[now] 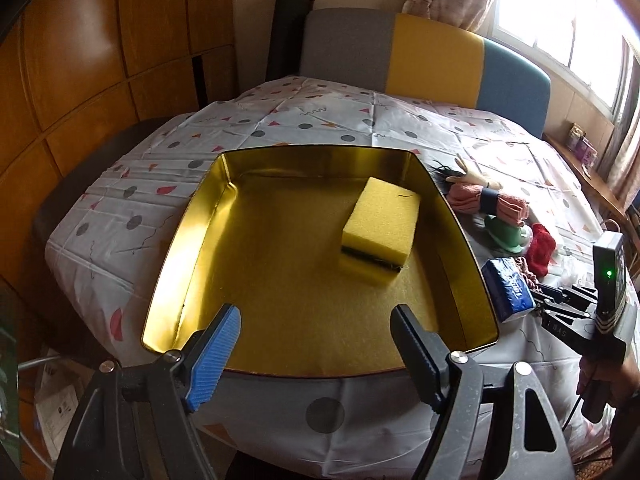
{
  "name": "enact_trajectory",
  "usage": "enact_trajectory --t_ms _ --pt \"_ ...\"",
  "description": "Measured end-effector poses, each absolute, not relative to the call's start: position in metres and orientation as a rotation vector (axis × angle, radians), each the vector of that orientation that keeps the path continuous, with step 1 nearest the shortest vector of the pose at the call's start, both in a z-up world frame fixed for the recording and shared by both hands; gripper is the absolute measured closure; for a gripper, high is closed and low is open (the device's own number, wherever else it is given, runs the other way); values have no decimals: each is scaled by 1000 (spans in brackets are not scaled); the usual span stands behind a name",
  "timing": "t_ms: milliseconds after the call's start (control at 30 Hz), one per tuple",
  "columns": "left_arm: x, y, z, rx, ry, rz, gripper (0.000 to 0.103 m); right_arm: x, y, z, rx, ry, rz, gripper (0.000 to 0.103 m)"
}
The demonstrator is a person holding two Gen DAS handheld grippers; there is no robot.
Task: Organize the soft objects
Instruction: 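Grasp the pink satin scrunchie with the right gripper, then carry the scrunchie with the right gripper into the tray and release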
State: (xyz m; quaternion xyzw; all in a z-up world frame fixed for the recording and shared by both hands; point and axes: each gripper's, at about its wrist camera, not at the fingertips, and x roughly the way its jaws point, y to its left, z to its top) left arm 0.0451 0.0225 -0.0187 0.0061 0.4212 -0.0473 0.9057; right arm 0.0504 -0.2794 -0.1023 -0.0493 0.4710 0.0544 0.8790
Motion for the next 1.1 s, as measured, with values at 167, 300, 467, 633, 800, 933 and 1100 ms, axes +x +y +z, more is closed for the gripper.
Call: enact_trajectory --t_ms 167,300,467,633,800,933,1100 --pt "44 28 -18 5 864 -79 24 49 -282 -101 -69 992 103 81" --pt "40 34 -14 -6 833 -50 24 50 -287 -99 -37 1017 84 81" --pt "34 43 -6 -22 772 -9 24 48 -287 -95 -35 1050 42 82" --pt "32 49 2 -23 727 11 24 39 -290 -77 2 1009 -30 83" --pt "32 50 2 -3 722 41 24 30 -282 -40 89 911 -1 83" --pt "29 51 0 0 713 55 24 32 -248 -17 97 857 93 83" --pt "27 55 -3 -20 717 24 24 35 -196 -5 79 833 228 83"
